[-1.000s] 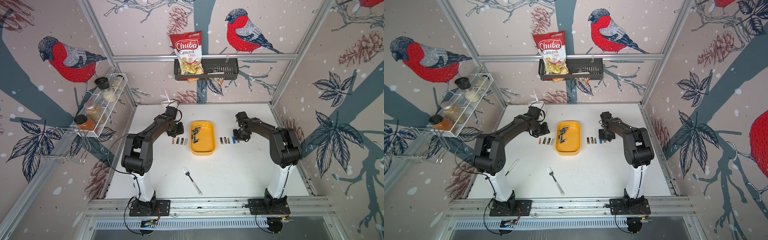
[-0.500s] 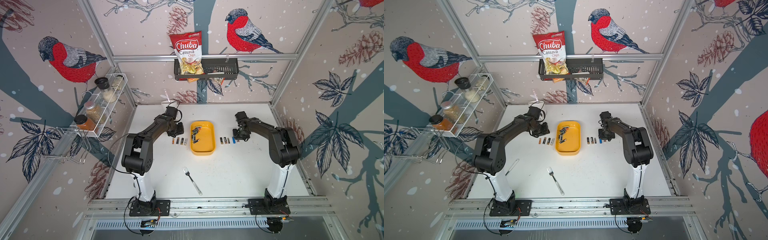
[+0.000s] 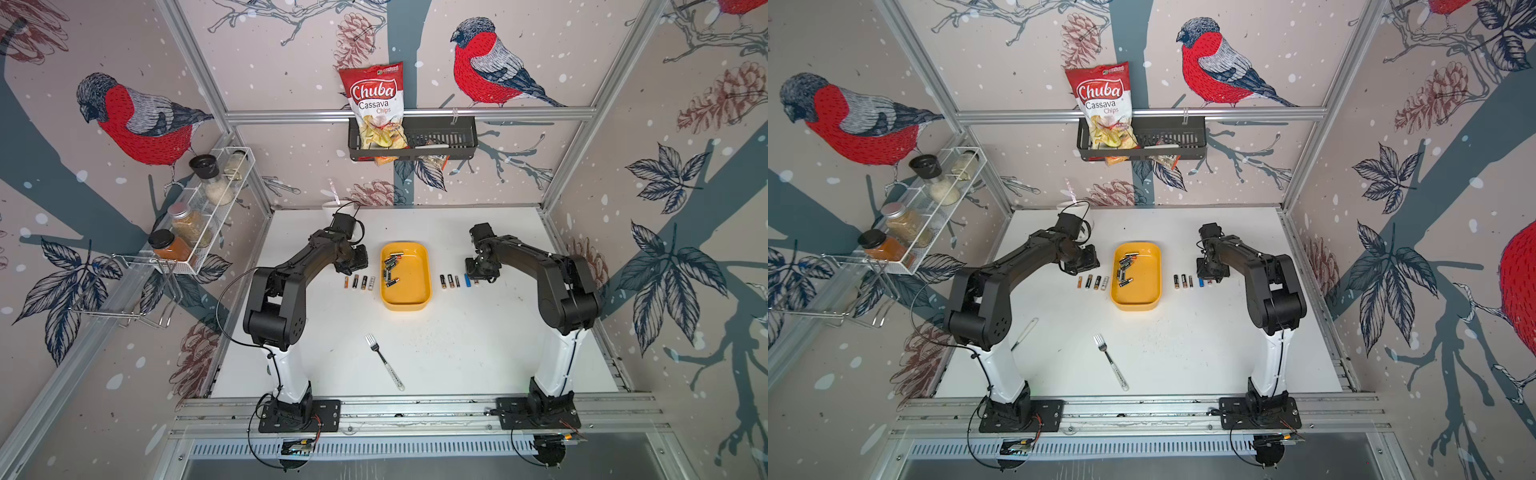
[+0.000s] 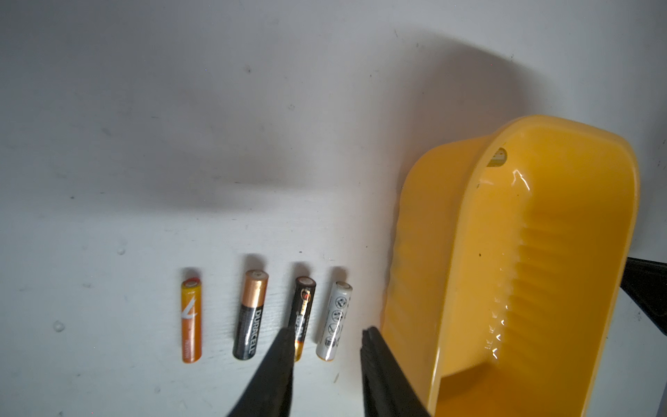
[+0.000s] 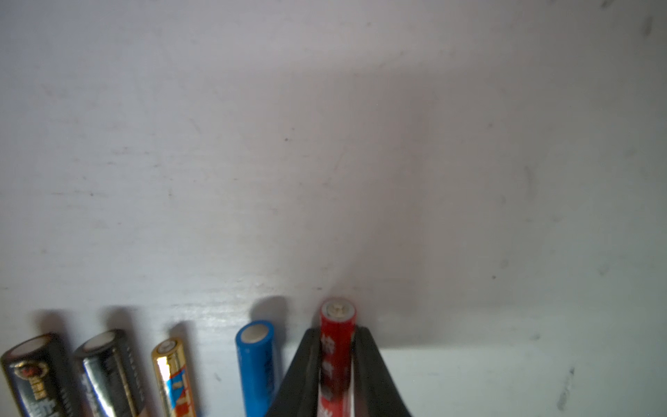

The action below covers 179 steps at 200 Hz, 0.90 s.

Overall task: Take the batteries out of the storage box
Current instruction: Place the battery at the center of the board.

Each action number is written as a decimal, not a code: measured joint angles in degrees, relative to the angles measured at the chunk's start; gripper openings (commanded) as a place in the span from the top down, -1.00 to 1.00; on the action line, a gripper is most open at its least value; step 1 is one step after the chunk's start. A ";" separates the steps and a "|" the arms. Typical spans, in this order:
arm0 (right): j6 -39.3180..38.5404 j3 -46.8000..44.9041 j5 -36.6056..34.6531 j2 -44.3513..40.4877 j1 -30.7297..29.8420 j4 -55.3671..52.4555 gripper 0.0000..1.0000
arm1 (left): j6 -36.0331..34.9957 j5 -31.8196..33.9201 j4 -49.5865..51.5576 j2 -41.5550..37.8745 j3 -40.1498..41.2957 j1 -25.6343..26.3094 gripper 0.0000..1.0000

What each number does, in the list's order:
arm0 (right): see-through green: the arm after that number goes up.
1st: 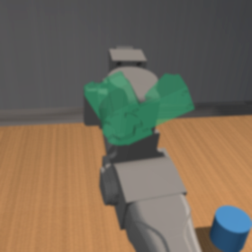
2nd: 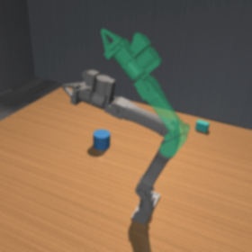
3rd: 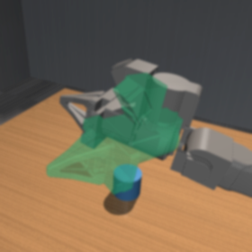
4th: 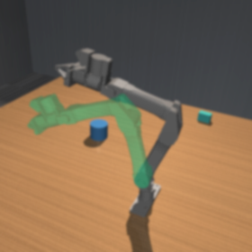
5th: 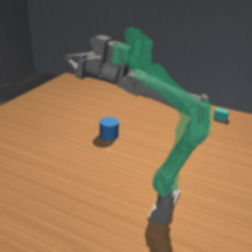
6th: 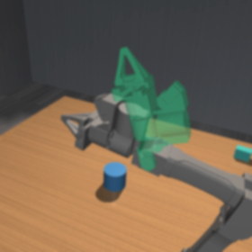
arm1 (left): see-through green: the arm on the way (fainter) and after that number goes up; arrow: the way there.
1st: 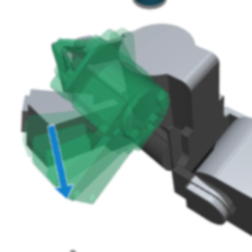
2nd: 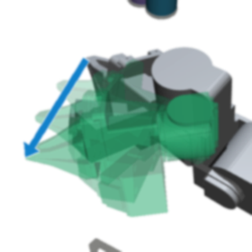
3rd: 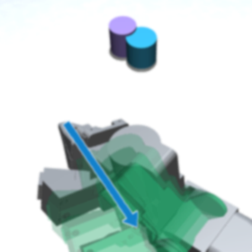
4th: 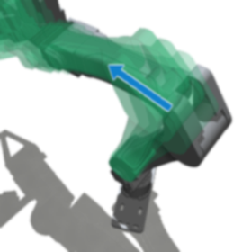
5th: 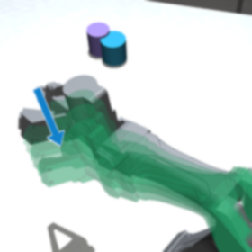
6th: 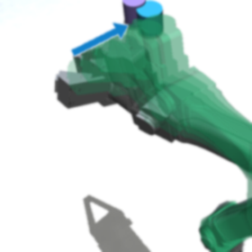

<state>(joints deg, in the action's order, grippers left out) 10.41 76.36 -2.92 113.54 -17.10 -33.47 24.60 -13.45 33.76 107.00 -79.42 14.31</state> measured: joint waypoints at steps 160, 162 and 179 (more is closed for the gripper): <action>0.04 -0.94 -0.74 -0.79 -0.22 -0.66 0.46 | 0.02 0.00 0.11 1.03 -1.14 0.66 0.28; 0.04 -0.92 -0.79 -0.79 -0.22 -0.66 0.46 | 0.02 0.00 0.11 1.03 -1.16 0.66 0.28; 0.04 -0.83 -0.87 -0.79 -0.24 -0.83 0.45 | 0.02 0.00 0.13 1.14 -1.20 0.68 0.28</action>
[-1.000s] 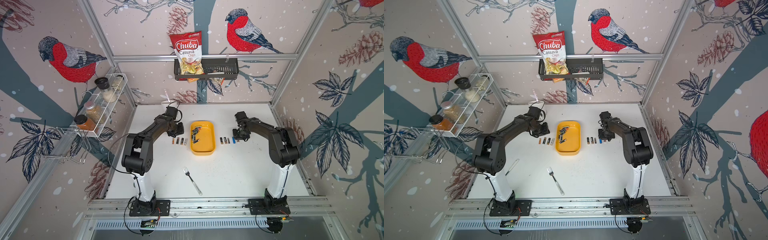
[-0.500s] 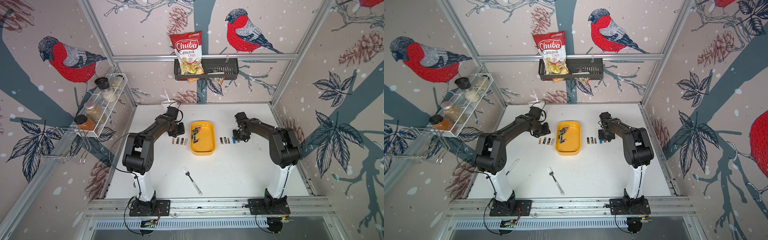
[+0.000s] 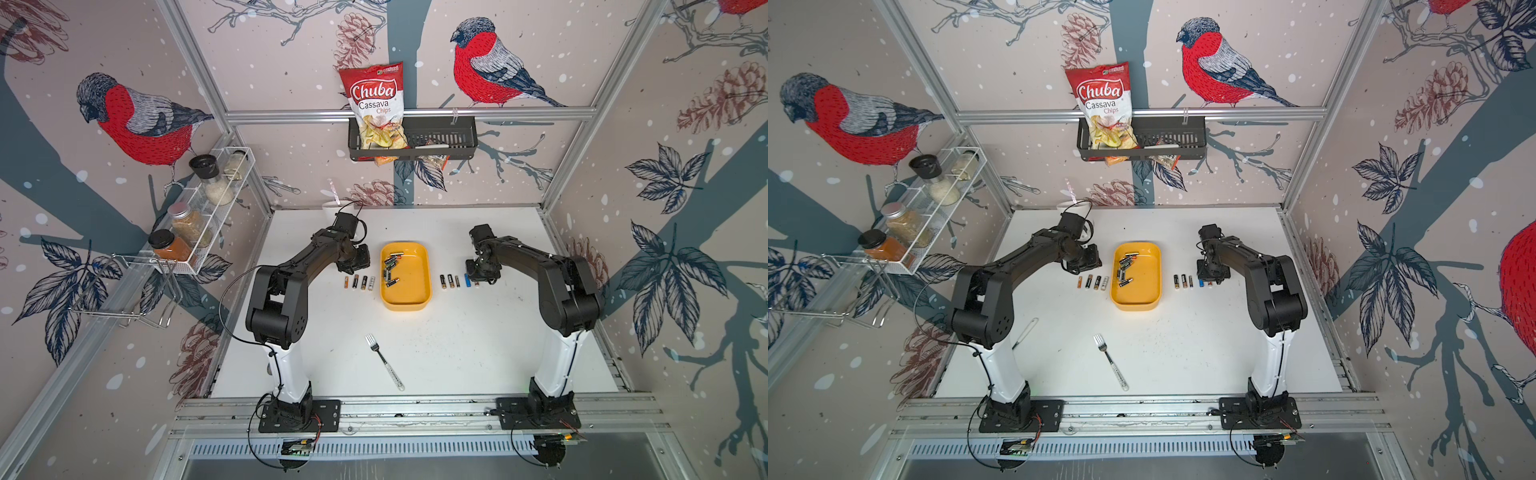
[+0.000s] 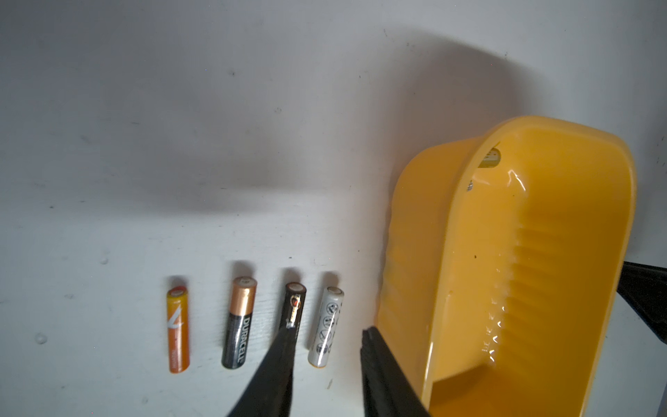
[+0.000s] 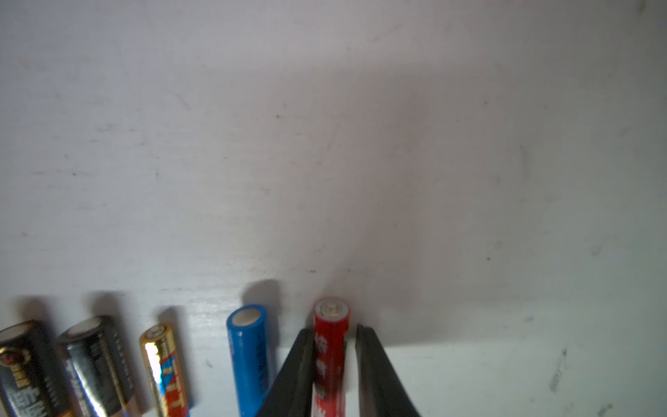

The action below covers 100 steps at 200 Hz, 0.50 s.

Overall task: Take the batteries out of the storage box
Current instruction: Place the battery at the center of the board.

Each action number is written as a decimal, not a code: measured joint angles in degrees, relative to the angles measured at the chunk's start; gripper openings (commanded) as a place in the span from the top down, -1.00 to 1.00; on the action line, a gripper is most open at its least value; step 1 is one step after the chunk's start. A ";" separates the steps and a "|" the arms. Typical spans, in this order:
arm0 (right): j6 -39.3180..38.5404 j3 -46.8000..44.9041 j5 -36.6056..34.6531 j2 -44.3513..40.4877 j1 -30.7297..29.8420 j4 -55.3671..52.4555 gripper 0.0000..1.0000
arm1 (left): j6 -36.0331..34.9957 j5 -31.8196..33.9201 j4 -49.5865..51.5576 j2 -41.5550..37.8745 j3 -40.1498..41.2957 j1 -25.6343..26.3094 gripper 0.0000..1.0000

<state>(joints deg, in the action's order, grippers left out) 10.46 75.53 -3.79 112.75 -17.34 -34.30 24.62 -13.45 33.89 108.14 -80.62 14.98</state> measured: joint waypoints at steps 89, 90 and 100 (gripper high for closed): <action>0.04 0.11 -0.17 -0.20 -0.24 -0.87 0.41 | -0.02 0.24 0.37 0.24 -0.55 0.63 0.26; 0.04 0.11 -0.17 -0.20 -0.26 -0.87 0.41 | -0.02 0.24 0.39 0.24 -0.57 0.63 0.26; 0.07 0.17 -0.17 -0.20 -0.26 -0.96 0.41 | -0.02 0.22 0.57 0.24 -0.63 0.63 0.26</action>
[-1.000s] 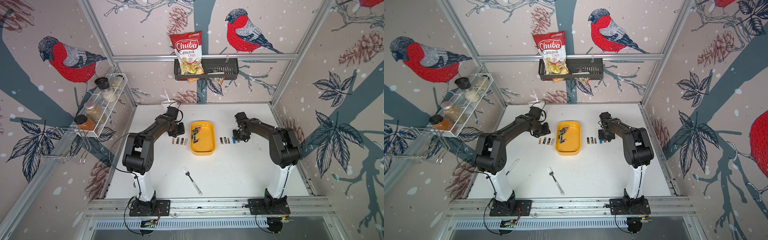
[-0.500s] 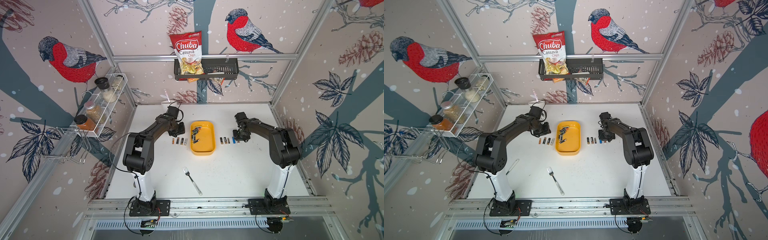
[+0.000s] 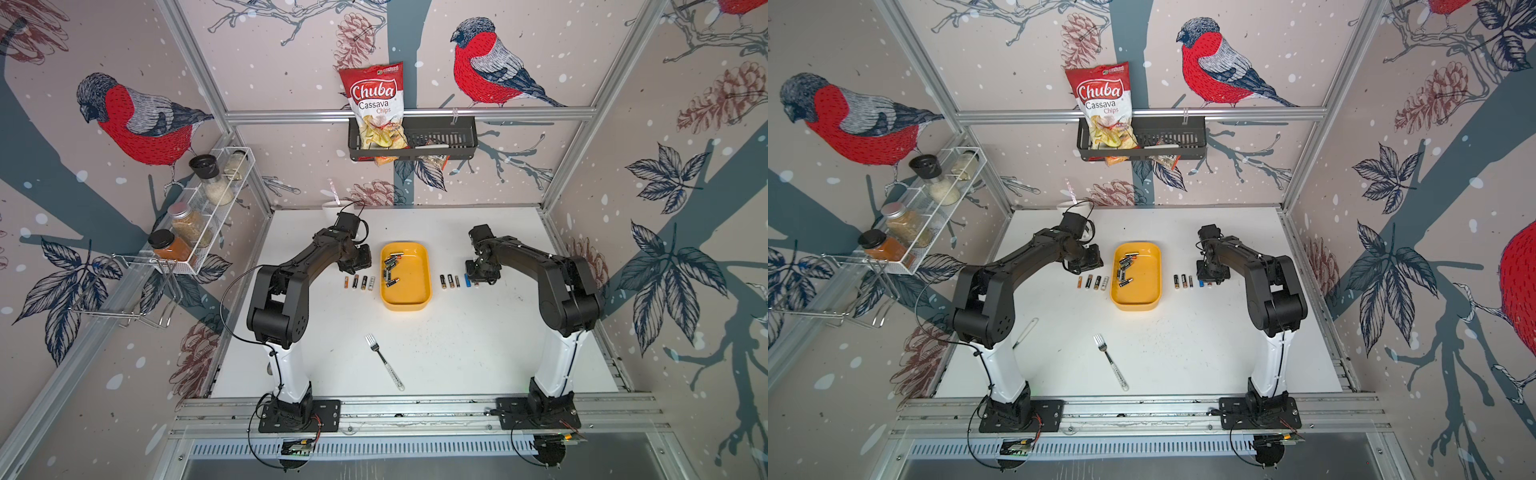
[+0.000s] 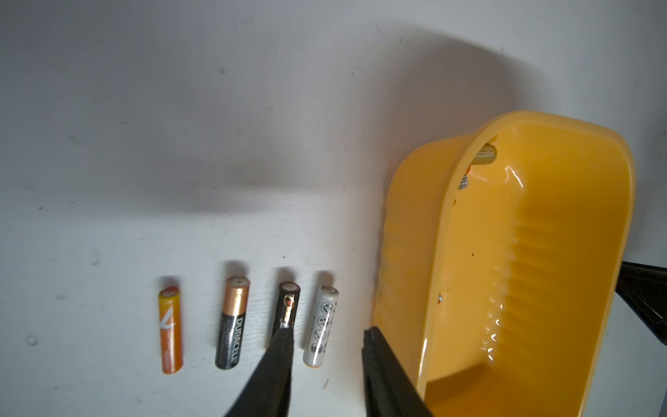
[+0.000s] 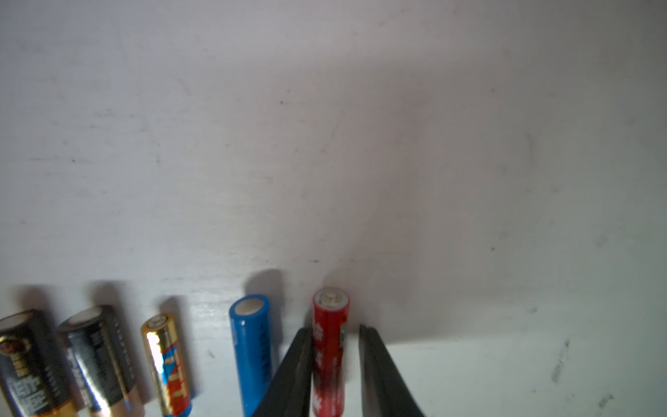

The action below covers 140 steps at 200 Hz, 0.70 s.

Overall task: Take the batteries out of the storage box
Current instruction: Place the battery at the center of the board.

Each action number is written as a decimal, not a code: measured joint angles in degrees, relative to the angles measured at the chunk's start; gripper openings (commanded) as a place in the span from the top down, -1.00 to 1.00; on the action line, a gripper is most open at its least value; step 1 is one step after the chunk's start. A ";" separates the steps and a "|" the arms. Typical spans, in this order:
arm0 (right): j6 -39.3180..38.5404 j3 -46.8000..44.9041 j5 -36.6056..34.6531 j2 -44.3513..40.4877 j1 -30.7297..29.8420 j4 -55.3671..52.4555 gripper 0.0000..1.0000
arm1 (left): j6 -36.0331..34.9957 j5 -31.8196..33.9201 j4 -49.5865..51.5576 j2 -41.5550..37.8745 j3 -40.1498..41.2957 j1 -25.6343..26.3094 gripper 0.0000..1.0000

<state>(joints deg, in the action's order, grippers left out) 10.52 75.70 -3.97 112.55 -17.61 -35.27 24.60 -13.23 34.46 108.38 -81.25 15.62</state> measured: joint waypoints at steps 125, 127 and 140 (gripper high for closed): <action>0.24 1.79 -0.07 -2.69 -0.22 -1.88 0.39 | -0.26 3.39 3.02 -0.57 -3.21 0.55 0.20; 0.26 1.88 -0.07 -2.75 -0.24 -1.97 0.39 | -0.33 3.52 3.23 -0.59 -3.54 0.66 0.21; 0.33 2.58 -0.09 -3.45 -0.42 -2.67 0.39 | -0.94 5.62 4.79 -0.68 -5.81 1.66 0.20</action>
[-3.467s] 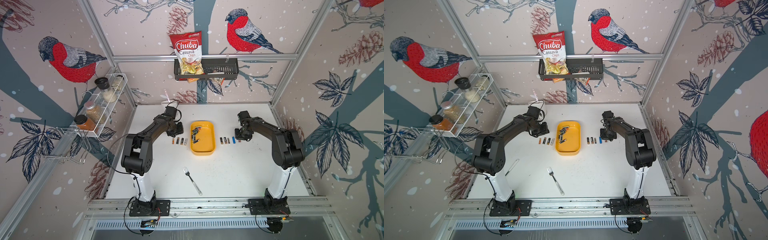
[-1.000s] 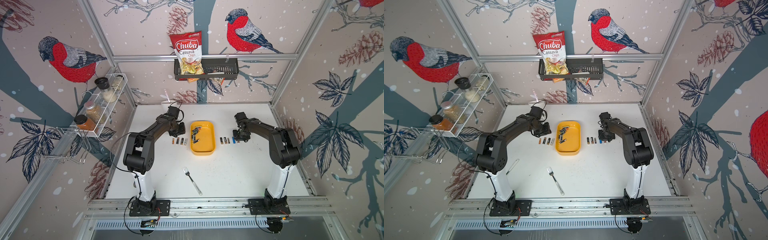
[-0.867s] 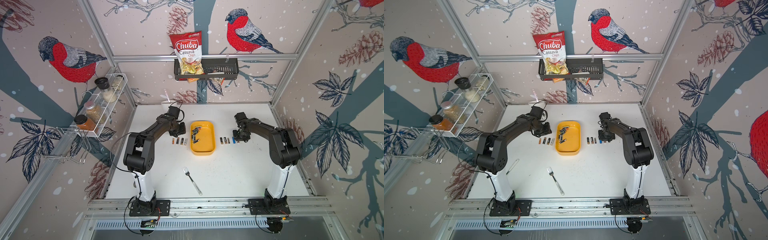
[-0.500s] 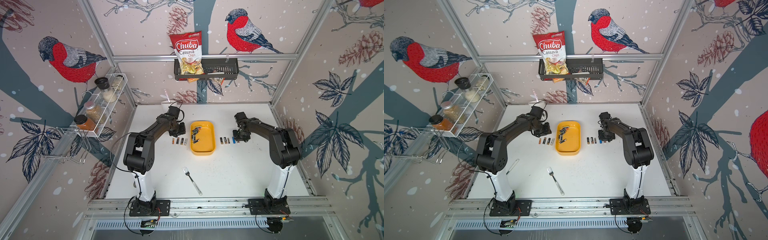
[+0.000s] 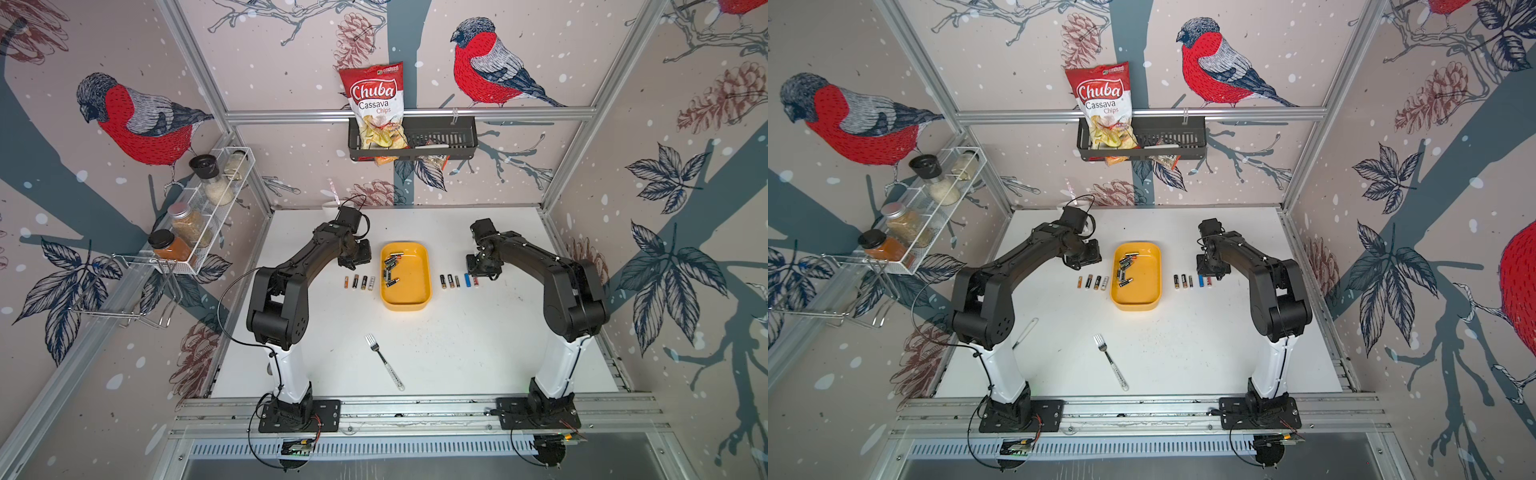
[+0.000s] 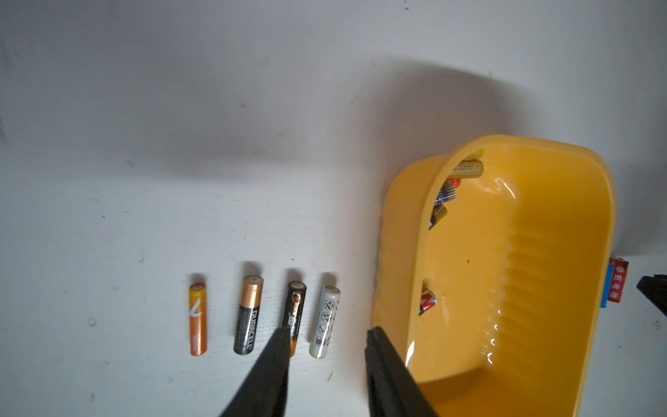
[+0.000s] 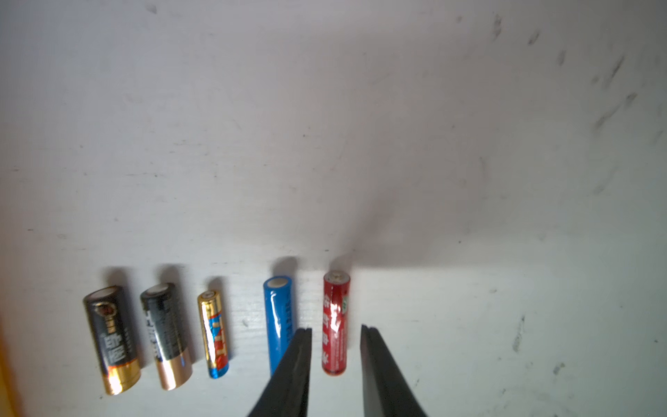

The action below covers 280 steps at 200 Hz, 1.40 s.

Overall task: Take the batteries out of the storage box
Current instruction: Place the battery at the center of the board, then pick up the battery from the storage box.

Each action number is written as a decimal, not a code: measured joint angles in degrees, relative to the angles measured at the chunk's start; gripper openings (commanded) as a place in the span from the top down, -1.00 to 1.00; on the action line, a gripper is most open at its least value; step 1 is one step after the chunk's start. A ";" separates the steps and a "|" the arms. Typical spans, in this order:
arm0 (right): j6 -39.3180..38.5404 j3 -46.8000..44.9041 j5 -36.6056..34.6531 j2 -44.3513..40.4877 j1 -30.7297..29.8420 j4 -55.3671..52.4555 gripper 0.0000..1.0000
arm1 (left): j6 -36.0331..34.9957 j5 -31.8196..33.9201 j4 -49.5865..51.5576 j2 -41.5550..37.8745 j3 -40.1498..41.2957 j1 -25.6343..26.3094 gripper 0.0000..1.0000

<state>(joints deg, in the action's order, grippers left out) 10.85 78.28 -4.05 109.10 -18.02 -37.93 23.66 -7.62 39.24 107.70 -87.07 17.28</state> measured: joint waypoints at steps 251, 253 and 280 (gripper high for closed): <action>0.00 7.21 -0.15 -1.60 -0.66 -4.20 0.37 | -13.20 9.20 6.27 13.94 -8.35 17.49 0.23; 0.00 7.21 -0.15 -1.62 -0.66 -4.20 0.37 | -13.11 9.18 6.25 14.01 -8.33 17.49 0.23; 0.00 7.21 -0.15 -1.75 -0.66 -4.33 0.37 | -13.05 9.11 6.03 14.99 -8.17 17.49 0.26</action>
<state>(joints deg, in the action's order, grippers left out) 10.85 85.49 -4.21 107.35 -18.68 -42.26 10.61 1.50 45.28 122.69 -95.24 34.76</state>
